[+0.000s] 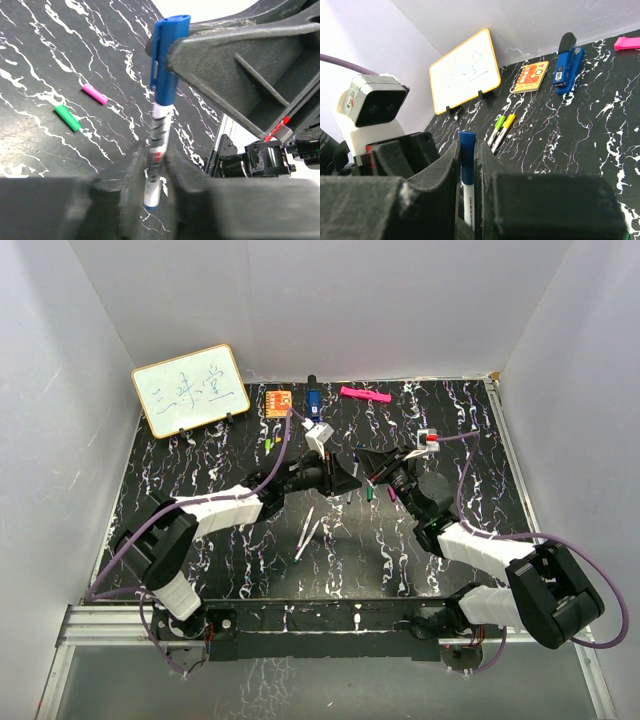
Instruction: Insert the pens into the pen caps
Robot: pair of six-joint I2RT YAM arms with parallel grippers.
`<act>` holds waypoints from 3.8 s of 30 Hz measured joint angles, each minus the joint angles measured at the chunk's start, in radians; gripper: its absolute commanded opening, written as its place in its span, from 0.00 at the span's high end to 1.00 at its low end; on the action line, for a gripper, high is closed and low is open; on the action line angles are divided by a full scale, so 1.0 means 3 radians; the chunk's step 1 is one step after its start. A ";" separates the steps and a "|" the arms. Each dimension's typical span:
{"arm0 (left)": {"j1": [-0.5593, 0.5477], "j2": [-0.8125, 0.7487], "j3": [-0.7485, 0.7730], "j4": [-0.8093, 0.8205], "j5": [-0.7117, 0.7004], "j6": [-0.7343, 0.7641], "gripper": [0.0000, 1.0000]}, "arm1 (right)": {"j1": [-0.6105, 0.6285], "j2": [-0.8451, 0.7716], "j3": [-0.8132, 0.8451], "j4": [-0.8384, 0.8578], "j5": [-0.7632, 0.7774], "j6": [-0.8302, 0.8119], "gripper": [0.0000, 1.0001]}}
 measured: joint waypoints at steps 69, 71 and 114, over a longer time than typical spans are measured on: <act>0.0760 0.1437 0.2089 -0.3337 -0.2066 0.0909 0.96 | 0.0281 -0.0107 0.0710 -0.1364 0.1038 -0.1008 0.02; 0.0760 0.1520 0.2197 -0.3413 -0.2097 0.0937 0.95 | 0.0281 -0.0121 0.0682 -0.1375 0.1048 -0.0994 0.02; 0.0758 0.1244 0.2261 -0.3670 -0.2290 0.0952 0.73 | 0.0188 0.0286 0.0657 -0.1737 0.1241 -0.0745 0.04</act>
